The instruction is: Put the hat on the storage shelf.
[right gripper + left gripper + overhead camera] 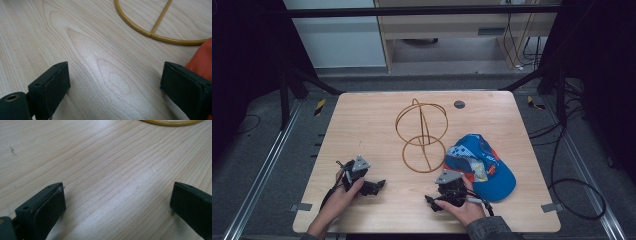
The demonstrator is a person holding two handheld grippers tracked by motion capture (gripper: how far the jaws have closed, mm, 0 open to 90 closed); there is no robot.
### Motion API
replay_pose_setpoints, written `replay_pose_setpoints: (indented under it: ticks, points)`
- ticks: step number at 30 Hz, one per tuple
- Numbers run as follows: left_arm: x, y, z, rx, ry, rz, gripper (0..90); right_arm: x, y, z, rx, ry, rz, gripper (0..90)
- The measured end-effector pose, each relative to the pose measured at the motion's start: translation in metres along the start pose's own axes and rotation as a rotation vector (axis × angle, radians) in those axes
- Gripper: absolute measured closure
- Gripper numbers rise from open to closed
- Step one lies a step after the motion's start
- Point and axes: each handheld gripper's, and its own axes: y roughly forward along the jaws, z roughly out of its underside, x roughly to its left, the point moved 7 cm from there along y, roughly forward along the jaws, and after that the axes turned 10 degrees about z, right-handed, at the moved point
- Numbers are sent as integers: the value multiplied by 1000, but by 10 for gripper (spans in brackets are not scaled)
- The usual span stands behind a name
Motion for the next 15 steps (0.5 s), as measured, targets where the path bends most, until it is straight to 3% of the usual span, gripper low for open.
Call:
replay_pose_setpoints:
  ticks: [10,15]
  points:
    - [0,0,0,-1,-1,-1,0,0,-2,0,1,16,23,130]
    - [0,0,0,-1,-2,-2,0,3,-18,-4,-4,3,-7,124]
